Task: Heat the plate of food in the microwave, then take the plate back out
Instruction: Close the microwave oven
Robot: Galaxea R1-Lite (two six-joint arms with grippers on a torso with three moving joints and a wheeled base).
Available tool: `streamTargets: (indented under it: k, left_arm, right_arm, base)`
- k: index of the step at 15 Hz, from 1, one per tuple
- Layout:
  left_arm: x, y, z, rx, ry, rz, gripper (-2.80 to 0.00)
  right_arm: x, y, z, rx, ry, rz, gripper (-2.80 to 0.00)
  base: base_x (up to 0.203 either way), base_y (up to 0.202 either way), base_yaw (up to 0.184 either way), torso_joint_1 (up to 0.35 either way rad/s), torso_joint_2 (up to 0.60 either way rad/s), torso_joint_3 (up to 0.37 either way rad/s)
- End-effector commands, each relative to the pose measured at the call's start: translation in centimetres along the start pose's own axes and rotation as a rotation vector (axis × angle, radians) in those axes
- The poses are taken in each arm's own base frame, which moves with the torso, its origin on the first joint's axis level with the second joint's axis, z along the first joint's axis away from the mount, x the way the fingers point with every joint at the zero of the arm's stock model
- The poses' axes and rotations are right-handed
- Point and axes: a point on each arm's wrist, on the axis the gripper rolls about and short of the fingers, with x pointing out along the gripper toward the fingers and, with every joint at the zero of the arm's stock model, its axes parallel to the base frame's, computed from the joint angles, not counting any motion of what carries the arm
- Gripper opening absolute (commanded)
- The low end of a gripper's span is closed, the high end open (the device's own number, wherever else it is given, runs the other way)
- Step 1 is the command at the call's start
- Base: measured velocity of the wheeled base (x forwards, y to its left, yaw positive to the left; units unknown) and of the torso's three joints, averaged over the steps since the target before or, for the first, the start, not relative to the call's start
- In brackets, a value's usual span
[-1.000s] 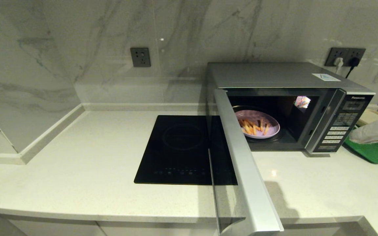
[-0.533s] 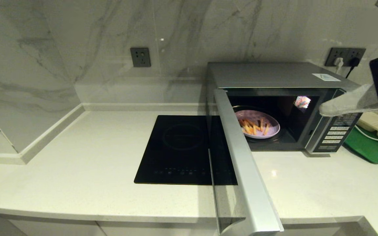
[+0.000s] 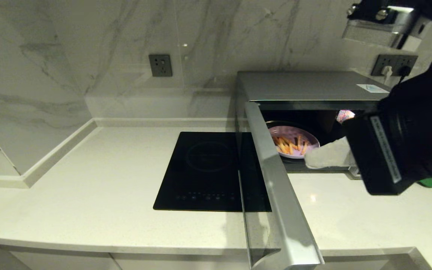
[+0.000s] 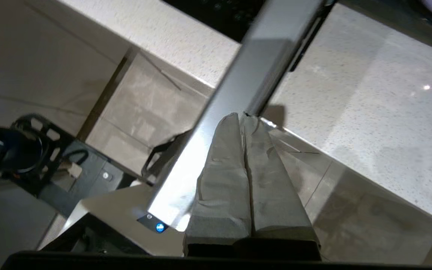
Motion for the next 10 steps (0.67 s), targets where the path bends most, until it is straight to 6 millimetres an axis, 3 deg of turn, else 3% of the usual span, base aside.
streamTargets:
  k: [1, 6, 10]
  left_arm:
    - [0.0, 0.0, 0.0, 0.0, -0.001, 0.001, -2.8]
    - [0.0, 0.0, 0.0, 0.0, -0.001, 0.001, -2.8]
    - [0.0, 0.0, 0.0, 0.0, -0.001, 0.001, -2.8]
  right_arm:
    - [1.4, 2.2, -0.7, -0.059, 0.049, 0.021, -2.8]
    - [3.5, 5.1, -1.5, -0.106, 0.077, 0.049, -2.8]
    - [4.8, 6.0, -1.7, -0.109, 0.088, 0.041, -2.8]
  base:
    - [0.0, 0.0, 0.0, 0.0, 0.0, 0.0]
    - [0.0, 0.0, 0.0, 0.0, 0.0, 0.0]
    - [0.0, 0.0, 0.0, 0.0, 0.0, 0.0]
